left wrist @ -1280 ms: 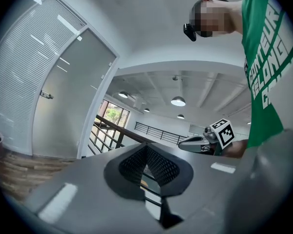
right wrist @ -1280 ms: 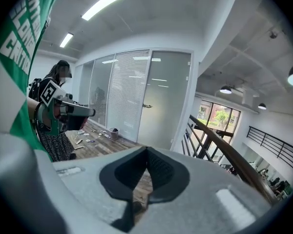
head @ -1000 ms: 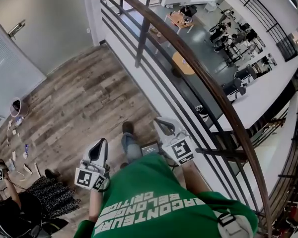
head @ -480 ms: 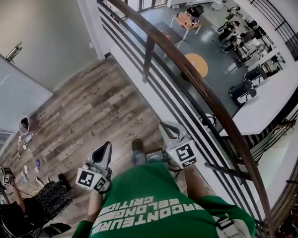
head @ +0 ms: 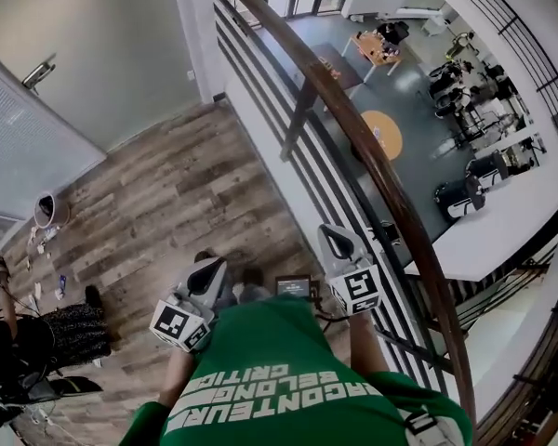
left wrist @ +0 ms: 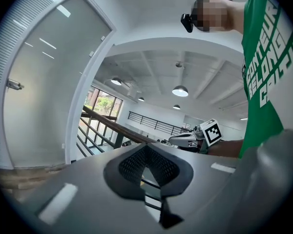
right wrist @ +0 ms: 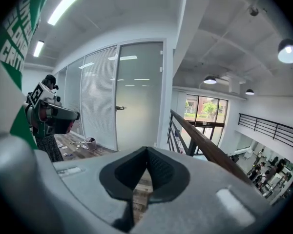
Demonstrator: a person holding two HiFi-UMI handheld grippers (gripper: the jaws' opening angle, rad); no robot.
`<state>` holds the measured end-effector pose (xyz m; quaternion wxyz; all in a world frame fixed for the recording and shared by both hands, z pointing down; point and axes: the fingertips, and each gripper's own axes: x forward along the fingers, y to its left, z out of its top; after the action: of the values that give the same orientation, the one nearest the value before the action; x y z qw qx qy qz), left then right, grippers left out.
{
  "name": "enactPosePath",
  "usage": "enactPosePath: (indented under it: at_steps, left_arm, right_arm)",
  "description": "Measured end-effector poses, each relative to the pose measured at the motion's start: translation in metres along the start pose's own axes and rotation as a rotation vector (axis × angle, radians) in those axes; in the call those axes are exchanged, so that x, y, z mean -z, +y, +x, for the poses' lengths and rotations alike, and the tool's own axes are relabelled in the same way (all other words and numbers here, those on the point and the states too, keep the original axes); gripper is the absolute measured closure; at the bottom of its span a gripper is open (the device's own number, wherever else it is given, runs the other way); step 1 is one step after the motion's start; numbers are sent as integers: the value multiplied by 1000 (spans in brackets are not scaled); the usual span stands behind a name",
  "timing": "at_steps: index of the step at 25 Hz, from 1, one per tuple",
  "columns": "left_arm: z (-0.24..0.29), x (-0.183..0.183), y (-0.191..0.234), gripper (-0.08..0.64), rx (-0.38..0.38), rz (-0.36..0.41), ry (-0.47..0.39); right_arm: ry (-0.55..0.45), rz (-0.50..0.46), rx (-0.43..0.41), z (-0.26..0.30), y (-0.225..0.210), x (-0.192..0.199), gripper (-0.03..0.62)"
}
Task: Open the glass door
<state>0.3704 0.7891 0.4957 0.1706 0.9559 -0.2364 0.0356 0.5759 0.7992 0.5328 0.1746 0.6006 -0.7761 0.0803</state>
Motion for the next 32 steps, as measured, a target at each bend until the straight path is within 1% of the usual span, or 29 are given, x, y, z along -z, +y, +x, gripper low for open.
enactPosePath:
  at_steps: [4,6,9,11,14,16,18,21,25,29,32]
  left_arm:
    - [4,3,26,543,-49,-29,-23]
    - [7,2,42,543,-72,-38,-40]
    - [10,-8,63,543,-95,-52,-56]
    - [15,-18,81,543,-101,-50,-66]
    - [21,-30,117,543,-114,-44,-104]
    - [20,-40,146,543,-145,-54,-132]
    - [16,-47,177,543,-175,-69,-158]
    - [6,-65,218,543,-214,-82,-186]
    - [-11,-86,275,543,-280,-70,-225]
    - [-43,-94,323,543,-371,-72,-247]
    - [-66,-94,354,543,-453,-72,-253]
  right_arm:
    - [2,-46,-69,33,15,-7,598]
    - [13,-73,-89,50,18,-9,598]
    - [44,-74,-104,71,16,-15,598]
    - [42,-67,-111,88,13,-27,598]
    - [25,-81,-137,126,12,-44,598]
    - [24,-112,-157,158,14,-57,598]
    - [15,-136,-175,190,19,-79,598]
    - [-6,-168,-217,232,33,-112,598]
    - [-3,-229,-292,290,60,-140,598]
    - [3,-275,-384,334,97,-159,598]
    - [19,-330,-463,359,126,-163,598]
